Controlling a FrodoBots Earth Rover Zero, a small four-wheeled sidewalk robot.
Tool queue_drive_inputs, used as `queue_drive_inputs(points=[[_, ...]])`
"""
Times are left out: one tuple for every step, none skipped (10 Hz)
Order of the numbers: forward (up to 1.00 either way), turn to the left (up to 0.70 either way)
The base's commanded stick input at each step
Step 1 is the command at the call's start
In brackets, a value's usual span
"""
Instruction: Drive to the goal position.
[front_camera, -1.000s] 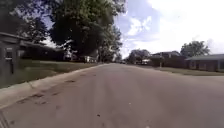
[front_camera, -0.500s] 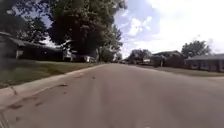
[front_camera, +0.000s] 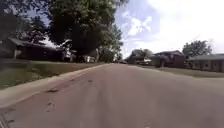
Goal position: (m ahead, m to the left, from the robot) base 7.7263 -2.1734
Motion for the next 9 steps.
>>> queue_drive_inputs(points=[[1.00, 0.00], [1.00, 0.00], [1.00, 0.00], [1.00, 0.00], [1.00, 0.00], [1.00, 0.00], [1.00, 0.00], [1.00, 0.00], [1.00, 0.00]])
